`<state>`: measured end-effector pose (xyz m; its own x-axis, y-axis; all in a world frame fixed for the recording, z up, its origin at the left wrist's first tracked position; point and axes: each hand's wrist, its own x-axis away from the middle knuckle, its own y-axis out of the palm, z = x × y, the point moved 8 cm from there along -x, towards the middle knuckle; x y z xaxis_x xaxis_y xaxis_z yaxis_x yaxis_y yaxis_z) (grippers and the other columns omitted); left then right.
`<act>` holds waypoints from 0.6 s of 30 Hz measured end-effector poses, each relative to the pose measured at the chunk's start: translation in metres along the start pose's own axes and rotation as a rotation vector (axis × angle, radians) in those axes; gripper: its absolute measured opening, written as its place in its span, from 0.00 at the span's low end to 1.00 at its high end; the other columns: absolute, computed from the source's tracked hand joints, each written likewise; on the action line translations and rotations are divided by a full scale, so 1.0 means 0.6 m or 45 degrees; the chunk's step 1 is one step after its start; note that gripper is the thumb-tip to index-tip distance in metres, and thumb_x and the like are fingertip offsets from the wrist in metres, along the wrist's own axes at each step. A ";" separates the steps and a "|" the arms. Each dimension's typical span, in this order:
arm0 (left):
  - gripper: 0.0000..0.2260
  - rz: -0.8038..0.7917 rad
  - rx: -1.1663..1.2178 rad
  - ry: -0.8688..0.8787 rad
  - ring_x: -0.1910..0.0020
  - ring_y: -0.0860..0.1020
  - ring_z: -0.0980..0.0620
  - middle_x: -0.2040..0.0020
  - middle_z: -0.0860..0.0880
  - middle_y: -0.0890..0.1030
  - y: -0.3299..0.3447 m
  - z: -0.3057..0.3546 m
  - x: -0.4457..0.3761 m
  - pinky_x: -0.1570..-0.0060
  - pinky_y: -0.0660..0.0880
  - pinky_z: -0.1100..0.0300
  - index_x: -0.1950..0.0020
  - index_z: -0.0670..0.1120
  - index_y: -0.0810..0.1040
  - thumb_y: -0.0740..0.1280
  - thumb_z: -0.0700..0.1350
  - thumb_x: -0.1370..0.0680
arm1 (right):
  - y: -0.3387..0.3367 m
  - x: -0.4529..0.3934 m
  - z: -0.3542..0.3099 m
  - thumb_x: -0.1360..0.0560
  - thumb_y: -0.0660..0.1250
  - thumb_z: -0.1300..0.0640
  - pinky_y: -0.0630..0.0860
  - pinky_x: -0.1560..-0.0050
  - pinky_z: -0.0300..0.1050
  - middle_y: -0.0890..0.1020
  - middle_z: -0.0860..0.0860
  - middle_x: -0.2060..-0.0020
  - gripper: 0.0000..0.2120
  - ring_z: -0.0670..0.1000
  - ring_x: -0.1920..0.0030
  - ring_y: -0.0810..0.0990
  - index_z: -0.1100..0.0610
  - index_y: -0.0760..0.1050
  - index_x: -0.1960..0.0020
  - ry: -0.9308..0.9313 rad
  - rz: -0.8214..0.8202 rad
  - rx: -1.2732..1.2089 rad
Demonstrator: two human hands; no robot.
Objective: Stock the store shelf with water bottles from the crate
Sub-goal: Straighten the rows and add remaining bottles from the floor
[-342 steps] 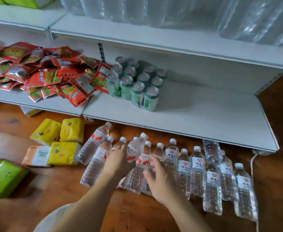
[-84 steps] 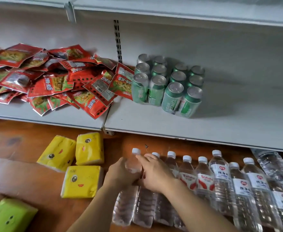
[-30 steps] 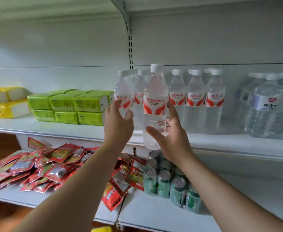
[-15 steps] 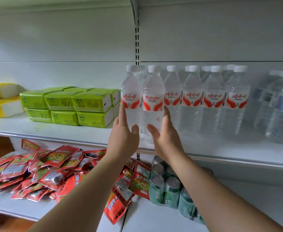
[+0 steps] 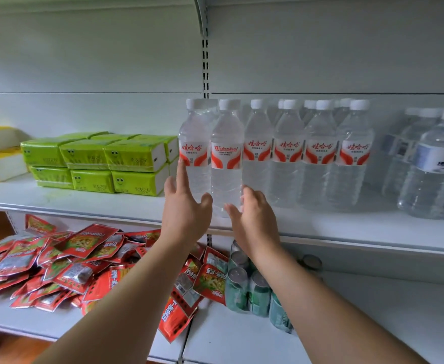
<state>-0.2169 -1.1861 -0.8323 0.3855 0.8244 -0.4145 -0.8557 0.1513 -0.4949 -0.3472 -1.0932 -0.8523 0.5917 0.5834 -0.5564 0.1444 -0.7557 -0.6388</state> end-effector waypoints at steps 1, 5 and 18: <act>0.37 0.031 0.001 -0.012 0.29 0.69 0.43 0.21 0.44 0.57 -0.002 0.002 0.006 0.34 0.70 0.51 0.19 0.58 0.46 0.66 0.48 0.21 | -0.004 0.009 0.002 0.19 0.61 0.45 0.70 0.47 0.37 0.74 0.54 0.34 0.26 0.51 0.39 0.77 0.56 0.64 0.25 -0.015 -0.004 -0.039; 0.29 0.319 -0.120 0.156 0.32 0.68 0.45 0.30 0.45 0.69 -0.018 0.039 0.055 0.33 0.68 0.49 0.23 0.50 0.62 0.67 0.49 0.22 | -0.040 0.054 0.013 0.20 0.57 0.39 0.78 0.45 0.43 0.76 0.50 0.38 0.26 0.48 0.41 0.77 0.55 0.70 0.29 -0.107 0.098 -0.259; 0.04 0.071 0.322 0.113 0.61 0.78 0.59 0.61 0.55 0.81 0.139 0.033 0.247 0.61 0.73 0.60 0.49 0.53 0.75 0.68 0.48 0.22 | -0.112 0.226 0.194 0.22 0.60 0.41 0.76 0.50 0.42 0.78 0.44 0.50 0.19 0.46 0.49 0.79 0.53 0.78 0.42 -0.022 0.263 -0.238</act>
<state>-0.2378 -1.0404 -0.9201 0.3548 0.7859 -0.5065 -0.9311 0.2478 -0.2678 -0.3693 -0.9285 -0.9464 0.6106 0.4151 -0.6744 0.1670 -0.9000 -0.4027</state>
